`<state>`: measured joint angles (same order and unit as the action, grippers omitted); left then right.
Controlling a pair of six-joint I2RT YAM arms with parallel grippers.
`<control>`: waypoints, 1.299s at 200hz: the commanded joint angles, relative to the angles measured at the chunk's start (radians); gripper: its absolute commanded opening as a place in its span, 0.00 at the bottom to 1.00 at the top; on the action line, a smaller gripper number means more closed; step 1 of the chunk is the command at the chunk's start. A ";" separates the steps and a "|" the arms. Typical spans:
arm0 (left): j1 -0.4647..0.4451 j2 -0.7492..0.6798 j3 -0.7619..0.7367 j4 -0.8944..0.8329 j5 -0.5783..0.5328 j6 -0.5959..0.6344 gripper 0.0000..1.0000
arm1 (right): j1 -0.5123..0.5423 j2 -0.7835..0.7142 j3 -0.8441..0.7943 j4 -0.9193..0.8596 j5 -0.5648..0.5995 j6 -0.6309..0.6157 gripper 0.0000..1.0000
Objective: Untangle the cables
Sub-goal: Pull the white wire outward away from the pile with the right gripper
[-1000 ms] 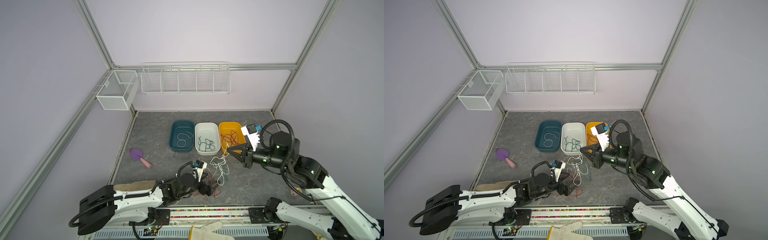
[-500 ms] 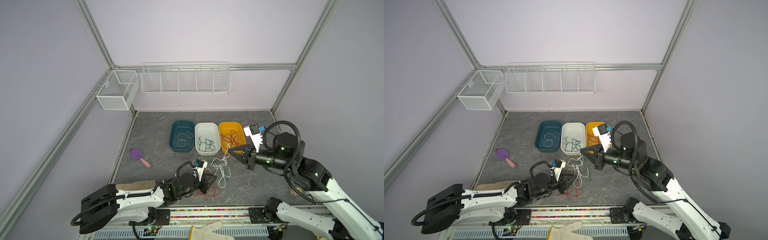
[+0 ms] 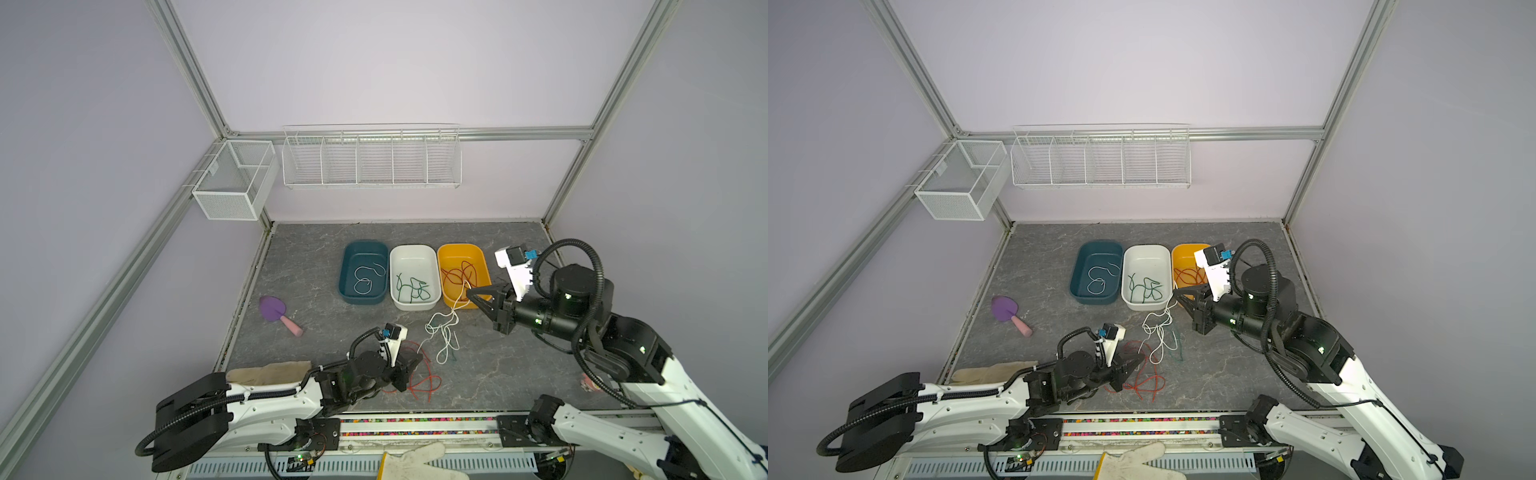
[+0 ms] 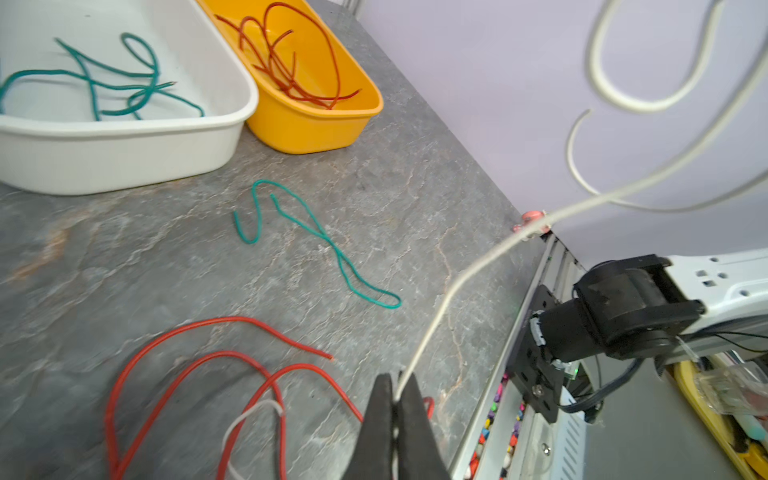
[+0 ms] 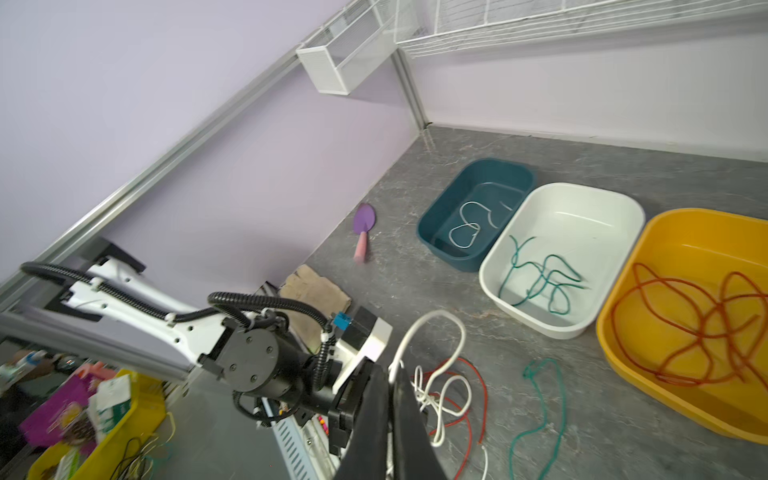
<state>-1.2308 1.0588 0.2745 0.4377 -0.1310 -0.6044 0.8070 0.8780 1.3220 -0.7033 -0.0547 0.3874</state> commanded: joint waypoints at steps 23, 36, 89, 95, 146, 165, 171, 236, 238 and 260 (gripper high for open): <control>-0.002 -0.100 -0.028 -0.252 -0.247 -0.106 0.00 | 0.001 0.011 0.163 -0.166 0.323 -0.125 0.07; 0.000 -0.134 -0.043 -0.294 -0.284 -0.123 0.00 | 0.002 0.013 0.187 -0.191 0.365 -0.140 0.07; 0.035 -0.243 -0.066 -0.435 -0.323 -0.167 0.00 | 0.000 0.030 0.307 -0.301 0.492 -0.189 0.06; 0.044 -0.247 -0.066 -0.447 -0.320 -0.173 0.00 | 0.001 0.030 0.323 -0.306 0.505 -0.192 0.06; 0.091 -0.232 -0.066 -0.494 -0.313 -0.192 0.00 | 0.001 0.058 0.470 -0.382 0.606 -0.219 0.07; 0.099 -0.213 -0.100 -0.488 -0.309 -0.196 0.00 | 0.001 0.058 0.489 -0.388 0.601 -0.226 0.07; 0.102 -0.206 -0.098 -0.492 -0.315 -0.198 0.00 | 0.000 0.061 0.494 -0.394 0.607 -0.229 0.07; 0.136 -0.169 -0.115 -0.483 -0.315 -0.223 0.00 | 0.000 0.052 0.586 -0.438 0.670 -0.236 0.07; 0.136 -0.168 -0.115 -0.480 -0.315 -0.222 0.00 | 0.001 0.052 0.584 -0.439 0.667 -0.235 0.07; 0.136 -0.177 -0.108 -0.468 -0.310 -0.211 0.00 | 0.000 0.060 0.555 -0.443 0.636 -0.225 0.07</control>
<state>-1.0996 0.8894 0.1734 -0.0525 -0.4263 -0.8036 0.8066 0.9321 1.8973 -1.1389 0.5892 0.1745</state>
